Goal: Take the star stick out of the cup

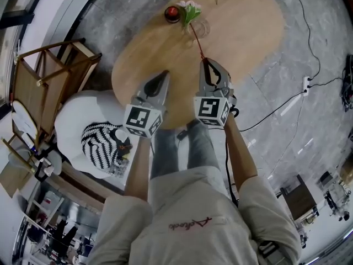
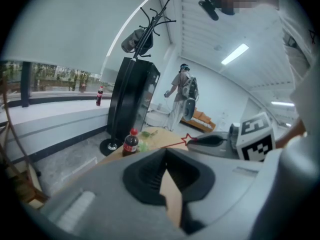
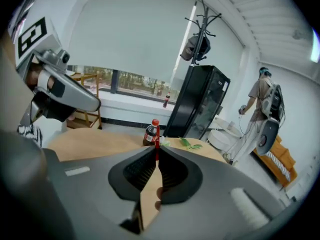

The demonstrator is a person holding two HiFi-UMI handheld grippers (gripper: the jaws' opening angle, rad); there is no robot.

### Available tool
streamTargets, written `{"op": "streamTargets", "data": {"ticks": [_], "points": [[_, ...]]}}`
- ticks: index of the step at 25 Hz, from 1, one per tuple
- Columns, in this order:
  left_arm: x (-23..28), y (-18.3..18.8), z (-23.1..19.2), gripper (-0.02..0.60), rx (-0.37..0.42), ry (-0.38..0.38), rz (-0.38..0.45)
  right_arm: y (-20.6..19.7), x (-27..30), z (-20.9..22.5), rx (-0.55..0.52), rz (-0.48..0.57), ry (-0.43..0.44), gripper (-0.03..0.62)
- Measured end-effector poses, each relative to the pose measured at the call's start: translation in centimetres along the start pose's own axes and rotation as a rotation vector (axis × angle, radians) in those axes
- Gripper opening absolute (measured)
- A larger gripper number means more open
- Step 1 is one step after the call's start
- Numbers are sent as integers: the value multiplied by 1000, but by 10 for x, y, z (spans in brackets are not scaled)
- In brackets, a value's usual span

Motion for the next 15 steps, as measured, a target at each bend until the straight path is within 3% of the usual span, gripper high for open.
{"op": "streamTargets", "data": {"ticks": [6,15], "points": [[-23,43,9,0,58,-4,36,17,-37,14,160,13,0,18],[-77,96,33,0,109,3,64,43,-119,32,237,28,-41,17]]}}
Point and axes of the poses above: the fingertips, and each gripper's own axes: x forward along the fingers, z to its right, y out of its top, the point moved 5 cm from there along -x, backward along the fingers, and after that the axes turned 13 degrees about -z, right-handed, at the moved point
